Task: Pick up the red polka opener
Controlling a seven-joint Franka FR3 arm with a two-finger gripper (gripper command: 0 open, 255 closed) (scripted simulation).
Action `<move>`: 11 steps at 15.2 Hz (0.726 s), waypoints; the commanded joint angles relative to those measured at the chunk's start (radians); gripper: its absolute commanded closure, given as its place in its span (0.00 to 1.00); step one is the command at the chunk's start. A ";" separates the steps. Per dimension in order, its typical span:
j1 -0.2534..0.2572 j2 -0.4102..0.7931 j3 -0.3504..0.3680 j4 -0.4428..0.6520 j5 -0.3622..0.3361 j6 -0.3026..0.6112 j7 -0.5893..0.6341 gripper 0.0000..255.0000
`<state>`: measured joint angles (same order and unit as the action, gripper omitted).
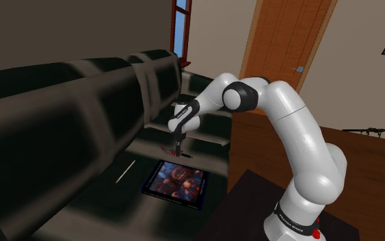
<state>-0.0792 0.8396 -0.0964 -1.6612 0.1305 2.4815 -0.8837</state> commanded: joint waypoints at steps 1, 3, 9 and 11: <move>0.000 0.010 0.001 0.003 0.001 0.007 0.000 0.00; 0.001 0.010 0.001 0.003 0.001 0.008 0.001 1.00; 0.001 0.010 0.001 0.003 0.001 0.008 0.002 1.00; 0.000 0.010 0.001 0.003 0.001 0.007 0.000 1.00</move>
<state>-0.0786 0.8492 -0.0950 -1.6578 0.1314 2.4889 -0.8830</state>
